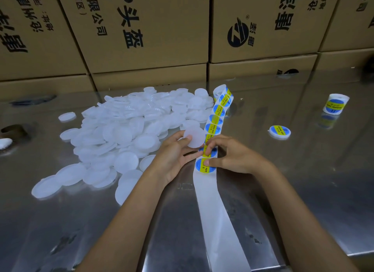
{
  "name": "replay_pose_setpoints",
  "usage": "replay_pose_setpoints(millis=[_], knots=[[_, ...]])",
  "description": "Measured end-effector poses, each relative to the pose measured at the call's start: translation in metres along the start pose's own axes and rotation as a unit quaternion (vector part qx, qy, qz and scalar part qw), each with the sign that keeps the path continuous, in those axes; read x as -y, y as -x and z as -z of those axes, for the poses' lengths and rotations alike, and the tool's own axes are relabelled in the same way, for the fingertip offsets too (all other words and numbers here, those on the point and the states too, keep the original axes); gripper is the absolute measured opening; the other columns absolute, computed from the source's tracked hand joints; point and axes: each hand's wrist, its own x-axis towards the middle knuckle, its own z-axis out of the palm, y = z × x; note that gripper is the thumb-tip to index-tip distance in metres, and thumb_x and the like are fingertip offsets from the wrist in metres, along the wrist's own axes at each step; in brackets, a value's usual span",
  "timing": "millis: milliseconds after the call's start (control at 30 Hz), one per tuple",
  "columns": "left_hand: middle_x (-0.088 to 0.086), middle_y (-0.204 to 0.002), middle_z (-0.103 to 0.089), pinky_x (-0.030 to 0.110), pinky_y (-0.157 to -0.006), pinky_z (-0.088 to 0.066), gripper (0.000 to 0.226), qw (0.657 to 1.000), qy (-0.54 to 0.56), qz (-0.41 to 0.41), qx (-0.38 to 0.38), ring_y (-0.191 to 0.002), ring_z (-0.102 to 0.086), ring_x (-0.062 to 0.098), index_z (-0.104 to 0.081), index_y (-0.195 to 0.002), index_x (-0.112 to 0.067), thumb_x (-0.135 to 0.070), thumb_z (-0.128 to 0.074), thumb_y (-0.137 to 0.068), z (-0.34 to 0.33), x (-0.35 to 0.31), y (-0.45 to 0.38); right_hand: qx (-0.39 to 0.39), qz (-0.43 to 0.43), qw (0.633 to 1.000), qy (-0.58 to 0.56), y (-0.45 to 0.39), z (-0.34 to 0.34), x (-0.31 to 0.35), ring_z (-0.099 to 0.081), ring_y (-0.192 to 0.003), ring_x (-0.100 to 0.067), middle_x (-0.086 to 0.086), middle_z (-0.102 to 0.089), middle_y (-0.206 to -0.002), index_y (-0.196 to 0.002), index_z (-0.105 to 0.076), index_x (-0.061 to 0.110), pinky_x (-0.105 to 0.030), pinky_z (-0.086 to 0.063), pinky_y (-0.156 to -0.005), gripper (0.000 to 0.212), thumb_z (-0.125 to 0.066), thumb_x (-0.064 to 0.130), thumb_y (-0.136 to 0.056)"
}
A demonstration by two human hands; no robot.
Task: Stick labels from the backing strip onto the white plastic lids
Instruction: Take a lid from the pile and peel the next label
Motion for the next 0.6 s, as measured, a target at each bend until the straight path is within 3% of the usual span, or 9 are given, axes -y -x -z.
replay_pose_setpoints(millis=[267,600], knots=[[0.019,-0.118,-0.071,0.039,-0.089,-0.060,0.025,1.000,0.008,0.008,0.013,-0.107,-0.071,0.032,-0.061,-0.125,-0.004,-0.008,-0.046,-0.105,0.0023,0.0007,-0.0005,-0.039,-0.018,0.999,-0.027,-0.0029,-0.0060,0.0026,-0.059,-0.111,-0.011,0.010,-0.065,-0.108,-0.085,-0.071,0.017,-0.042,-0.041,-0.106,0.014,-0.083,0.020,-0.077],[0.019,-0.115,-0.072,0.040,-0.085,-0.062,0.025,1.000,0.019,0.011,0.002,-0.107,-0.070,0.035,-0.059,-0.126,-0.003,-0.007,-0.048,-0.105,0.0015,-0.0002,0.0006,-0.024,-0.044,0.997,-0.060,-0.0017,-0.0029,0.0059,-0.059,-0.110,-0.013,0.010,-0.063,-0.108,-0.076,-0.070,0.026,-0.041,-0.044,-0.104,0.018,-0.085,0.017,-0.074]])
